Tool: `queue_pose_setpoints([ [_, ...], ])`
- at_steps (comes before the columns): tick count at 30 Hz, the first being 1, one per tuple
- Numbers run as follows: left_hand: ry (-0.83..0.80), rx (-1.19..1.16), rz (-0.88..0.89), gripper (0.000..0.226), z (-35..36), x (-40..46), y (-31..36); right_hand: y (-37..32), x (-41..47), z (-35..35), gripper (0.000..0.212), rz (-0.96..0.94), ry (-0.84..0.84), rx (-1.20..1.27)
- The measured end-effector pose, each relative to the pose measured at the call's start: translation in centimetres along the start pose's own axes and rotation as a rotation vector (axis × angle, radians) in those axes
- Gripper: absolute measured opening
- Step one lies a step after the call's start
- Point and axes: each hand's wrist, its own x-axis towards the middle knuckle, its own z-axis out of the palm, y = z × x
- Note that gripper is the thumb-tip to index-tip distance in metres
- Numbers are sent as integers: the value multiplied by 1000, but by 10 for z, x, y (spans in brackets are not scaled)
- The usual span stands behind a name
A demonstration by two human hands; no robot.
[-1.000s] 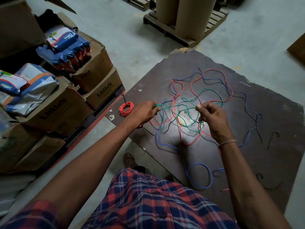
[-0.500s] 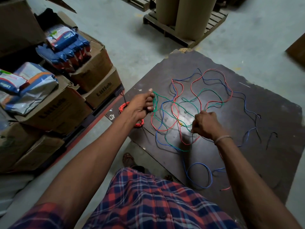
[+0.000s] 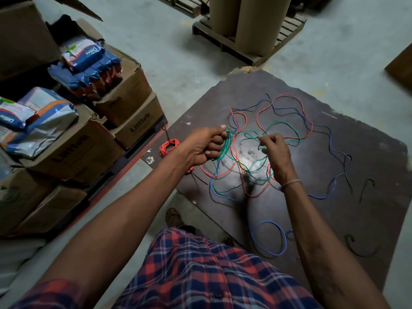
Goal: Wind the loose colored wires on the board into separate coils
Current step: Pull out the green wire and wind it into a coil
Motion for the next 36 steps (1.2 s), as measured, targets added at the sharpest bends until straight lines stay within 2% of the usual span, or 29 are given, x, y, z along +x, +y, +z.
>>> queue_pose_setpoints([
  [3, -34, -16, -53, 36, 6, -3, 0, -5, -2, 3, 44, -77, -77, -69],
  [6, -61, -64, -65, 36, 7, -3, 0, 0, 2, 8, 37, -245, -171, -421],
  [9, -122, -224, -37, 36, 8, -3, 1, 8, 7, 18, 48, -245, -291, -652],
  [12, -156, -385, 65, 36, 8, 1, 3, -2, -17, 28, 46, -298, -398, -511],
  [15, -169, -487, 220, 41, 7, 6, 7, -9, -38, 30, 48, -206, -547, -340],
  [19, -125, -517, 466, 38, 6, 13, 15, -12, -52, 23, 30, -201, -703, -235],
  [22, -58, -234, 577, 42, 5, 22, 13, -21, -58, 14, 22, -236, -766, -196],
  [25, 180, 275, 631, 41, 1, 31, -1, -36, -59, 3, 12, -389, -747, -258],
  [27, 250, 652, 643, 33, -4, 30, -10, -41, -54, -6, 9, -471, -701, -269],
  [29, 241, 1029, 601, 31, -8, 24, -17, -40, -43, -16, 8, -476, -635, -217],
  [31, 231, 1329, 526, 40, -13, 21, -18, -39, -32, -25, 8, -432, -592, -143],
  [34, 121, 1570, 515, 54, -19, 17, -15, -36, -17, -35, 11, -369, -606, -143],
  [36, 4, 1630, 581, 52, -23, 17, -14, -35, -11, -38, 8, -306, -645, -166],
])
